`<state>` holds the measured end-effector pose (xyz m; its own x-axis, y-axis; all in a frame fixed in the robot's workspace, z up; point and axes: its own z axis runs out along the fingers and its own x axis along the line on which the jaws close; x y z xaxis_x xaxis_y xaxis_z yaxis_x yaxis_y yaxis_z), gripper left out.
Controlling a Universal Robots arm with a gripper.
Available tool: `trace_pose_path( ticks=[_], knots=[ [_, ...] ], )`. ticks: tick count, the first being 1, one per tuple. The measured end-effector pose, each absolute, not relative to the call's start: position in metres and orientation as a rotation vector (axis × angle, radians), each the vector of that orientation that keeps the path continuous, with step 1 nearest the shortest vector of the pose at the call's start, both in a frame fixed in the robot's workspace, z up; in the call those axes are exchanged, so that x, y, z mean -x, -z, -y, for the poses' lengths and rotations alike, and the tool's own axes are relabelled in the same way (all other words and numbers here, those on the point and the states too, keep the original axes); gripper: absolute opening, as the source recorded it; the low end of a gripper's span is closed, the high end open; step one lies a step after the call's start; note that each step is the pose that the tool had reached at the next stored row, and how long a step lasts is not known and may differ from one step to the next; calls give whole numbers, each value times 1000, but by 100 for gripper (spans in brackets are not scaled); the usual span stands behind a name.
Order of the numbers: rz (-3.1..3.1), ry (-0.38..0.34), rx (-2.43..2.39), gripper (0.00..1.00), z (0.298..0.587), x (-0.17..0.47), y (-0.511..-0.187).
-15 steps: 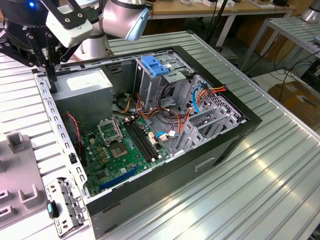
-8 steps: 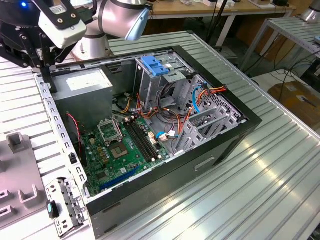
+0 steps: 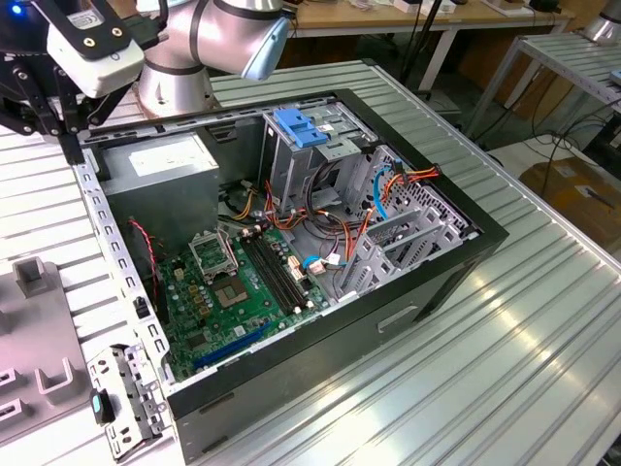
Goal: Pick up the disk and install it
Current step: 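Reach for the disk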
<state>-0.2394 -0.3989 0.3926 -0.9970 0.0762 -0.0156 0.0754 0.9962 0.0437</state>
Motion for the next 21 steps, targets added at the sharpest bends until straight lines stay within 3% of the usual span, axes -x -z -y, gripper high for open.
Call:
trace_pose_path(
  ticks=[21],
  knots=[
    [-3122, -67, -119, 11, 399, 261, -393]
  ],
)
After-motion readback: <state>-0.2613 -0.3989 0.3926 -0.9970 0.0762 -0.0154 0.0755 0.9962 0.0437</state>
